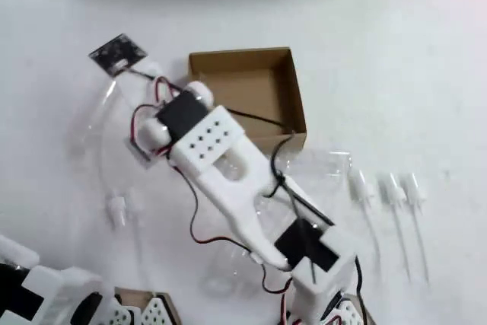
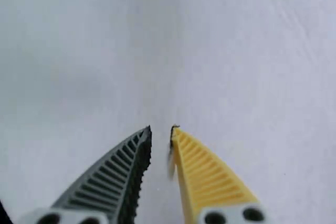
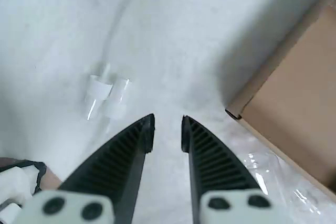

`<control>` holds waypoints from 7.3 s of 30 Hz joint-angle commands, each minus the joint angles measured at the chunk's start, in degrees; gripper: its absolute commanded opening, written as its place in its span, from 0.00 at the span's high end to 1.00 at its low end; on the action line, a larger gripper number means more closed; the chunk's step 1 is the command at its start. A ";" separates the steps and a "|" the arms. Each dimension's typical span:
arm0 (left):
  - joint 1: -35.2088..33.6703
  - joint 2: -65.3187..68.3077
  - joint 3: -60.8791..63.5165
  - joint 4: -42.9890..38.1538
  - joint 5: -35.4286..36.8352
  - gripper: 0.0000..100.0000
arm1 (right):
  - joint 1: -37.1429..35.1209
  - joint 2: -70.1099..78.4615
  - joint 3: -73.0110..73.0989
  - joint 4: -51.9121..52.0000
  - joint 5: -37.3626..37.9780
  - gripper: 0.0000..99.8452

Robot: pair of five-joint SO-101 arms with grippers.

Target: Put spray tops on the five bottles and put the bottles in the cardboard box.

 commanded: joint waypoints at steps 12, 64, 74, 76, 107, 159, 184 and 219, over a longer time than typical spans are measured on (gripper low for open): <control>-0.92 -0.31 -5.45 0.18 -3.34 0.92 | -0.92 0.75 13.71 -16.66 -19.60 0.94; -0.84 -0.31 -5.45 -9.41 -3.25 0.92 | -17.54 2.07 33.93 -40.22 -25.76 0.85; -0.92 -0.22 -4.84 -9.67 -3.34 0.92 | -17.45 -6.55 34.20 -36.18 -25.76 0.85; -0.92 -0.22 -4.84 -9.67 -3.34 0.92 | -17.45 -8.13 34.81 -36.35 -25.76 0.85; -0.84 -0.22 -5.36 -9.67 -3.34 0.92 | -20.26 0.75 43.34 -59.12 -25.67 0.85; 1.19 -0.22 3.25 -15.38 -5.98 0.92 | -5.58 -38.55 32.97 2.15 48.18 0.99; 1.10 -0.22 3.34 -15.30 -10.29 0.92 | -7.96 -2.42 17.41 8.75 71.12 0.70; 54.11 -0.75 -7.30 19.16 -9.93 0.92 | 68.26 -27.47 32.44 7.08 21.71 0.98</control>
